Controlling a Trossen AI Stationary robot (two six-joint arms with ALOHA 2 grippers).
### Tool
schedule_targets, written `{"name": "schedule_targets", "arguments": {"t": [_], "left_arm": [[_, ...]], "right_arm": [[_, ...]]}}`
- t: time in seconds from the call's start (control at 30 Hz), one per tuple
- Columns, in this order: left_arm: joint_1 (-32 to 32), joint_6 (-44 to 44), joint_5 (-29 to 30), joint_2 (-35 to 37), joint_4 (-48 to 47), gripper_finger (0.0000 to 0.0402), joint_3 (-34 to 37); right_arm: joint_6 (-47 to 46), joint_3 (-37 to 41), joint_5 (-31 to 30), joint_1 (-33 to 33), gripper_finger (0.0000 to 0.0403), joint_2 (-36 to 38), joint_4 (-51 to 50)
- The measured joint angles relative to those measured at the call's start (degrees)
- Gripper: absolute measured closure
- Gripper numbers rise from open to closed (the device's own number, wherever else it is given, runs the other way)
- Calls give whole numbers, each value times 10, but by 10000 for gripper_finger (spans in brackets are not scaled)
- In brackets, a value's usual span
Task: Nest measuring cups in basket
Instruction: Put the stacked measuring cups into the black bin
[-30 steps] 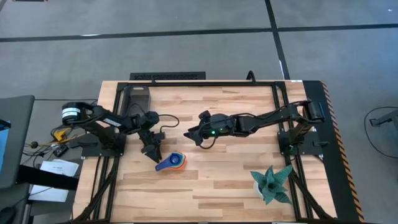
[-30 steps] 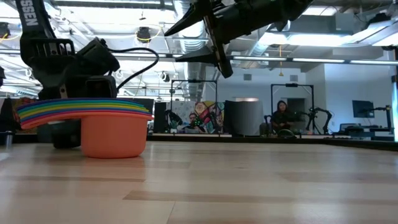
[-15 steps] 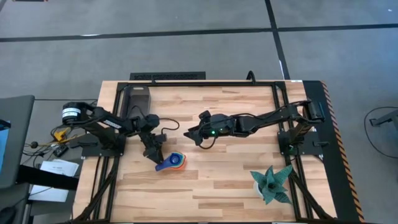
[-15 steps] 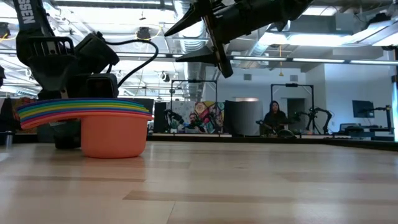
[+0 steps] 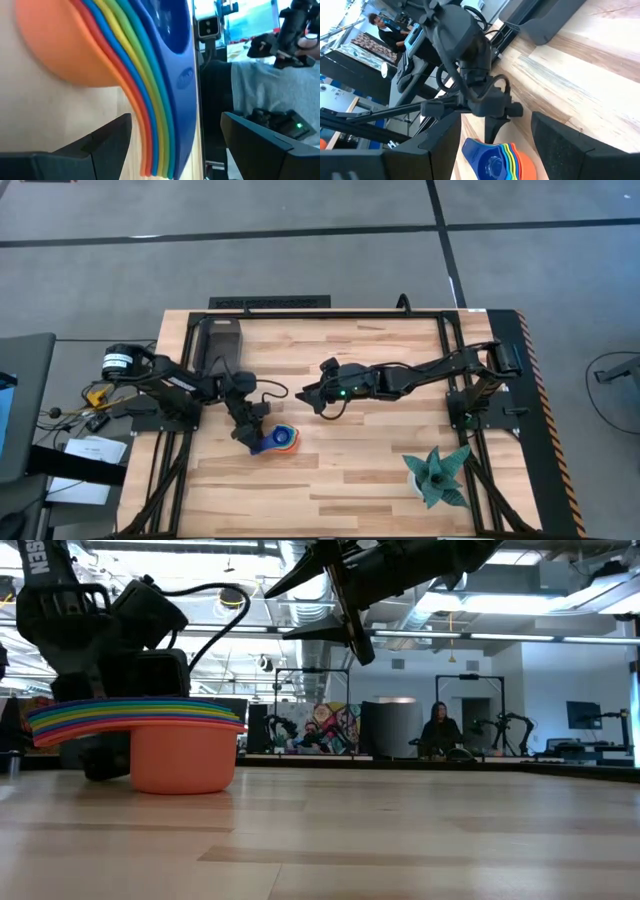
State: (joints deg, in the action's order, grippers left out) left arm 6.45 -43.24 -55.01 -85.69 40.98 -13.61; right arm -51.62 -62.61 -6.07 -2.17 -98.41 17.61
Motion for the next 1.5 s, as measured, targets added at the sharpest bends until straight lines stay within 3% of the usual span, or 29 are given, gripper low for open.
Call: {"name": "schedule_targets", "arguments": {"t": [0.47, 1.27, 1.5], "left_arm": [[-29, -12, 12, 1, -3, 117, 0], [-17, 0, 33, 1, -7, 301, -12], [-17, 4, 43, 2, -9, 324, -13]], "right_arm": [[0, 0, 0, 0, 137, 0, 0], [0, 0, 0, 0, 137, 0, 0], [0, 0, 0, 0, 137, 0, 0]]}}
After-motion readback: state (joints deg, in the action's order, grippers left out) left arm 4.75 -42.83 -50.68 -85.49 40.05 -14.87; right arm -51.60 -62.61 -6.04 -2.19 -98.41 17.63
